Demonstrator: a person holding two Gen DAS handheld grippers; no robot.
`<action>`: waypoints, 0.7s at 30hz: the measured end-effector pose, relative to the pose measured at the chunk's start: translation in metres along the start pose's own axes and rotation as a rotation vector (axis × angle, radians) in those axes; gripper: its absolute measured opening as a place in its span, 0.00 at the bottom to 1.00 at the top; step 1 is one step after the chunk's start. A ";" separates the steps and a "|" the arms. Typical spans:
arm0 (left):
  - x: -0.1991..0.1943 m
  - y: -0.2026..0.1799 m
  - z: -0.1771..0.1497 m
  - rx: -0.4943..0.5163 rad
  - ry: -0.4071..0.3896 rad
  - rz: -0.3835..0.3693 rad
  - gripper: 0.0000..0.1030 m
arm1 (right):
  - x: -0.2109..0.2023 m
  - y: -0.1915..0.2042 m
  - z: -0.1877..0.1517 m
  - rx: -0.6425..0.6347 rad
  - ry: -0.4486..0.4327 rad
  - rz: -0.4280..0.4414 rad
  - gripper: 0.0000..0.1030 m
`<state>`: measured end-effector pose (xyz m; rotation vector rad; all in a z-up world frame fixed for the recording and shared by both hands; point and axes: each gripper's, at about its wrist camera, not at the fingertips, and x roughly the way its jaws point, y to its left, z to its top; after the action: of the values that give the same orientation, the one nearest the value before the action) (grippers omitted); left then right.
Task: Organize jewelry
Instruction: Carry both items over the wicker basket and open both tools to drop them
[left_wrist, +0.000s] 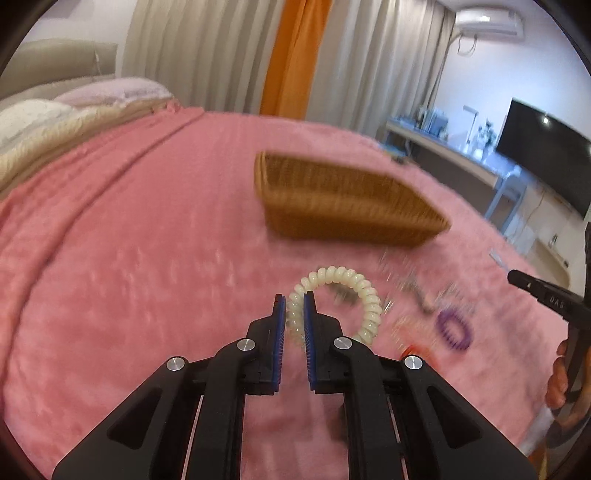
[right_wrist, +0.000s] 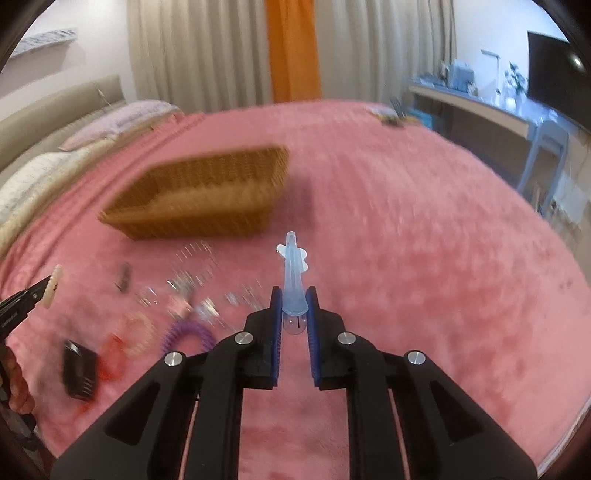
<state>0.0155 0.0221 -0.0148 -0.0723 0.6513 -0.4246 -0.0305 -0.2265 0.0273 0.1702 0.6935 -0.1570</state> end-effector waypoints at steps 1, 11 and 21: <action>-0.006 -0.005 0.014 0.012 -0.026 -0.001 0.08 | -0.005 0.003 0.010 -0.008 -0.021 0.013 0.10; 0.065 -0.052 0.117 0.114 -0.058 0.065 0.08 | 0.062 0.049 0.106 -0.052 -0.058 0.128 0.10; 0.183 -0.035 0.121 0.097 0.111 0.084 0.08 | 0.193 0.073 0.119 -0.029 0.148 0.181 0.10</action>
<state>0.2060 -0.0914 -0.0166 0.0714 0.7390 -0.3805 0.2049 -0.1967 0.0002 0.2171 0.8237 0.0395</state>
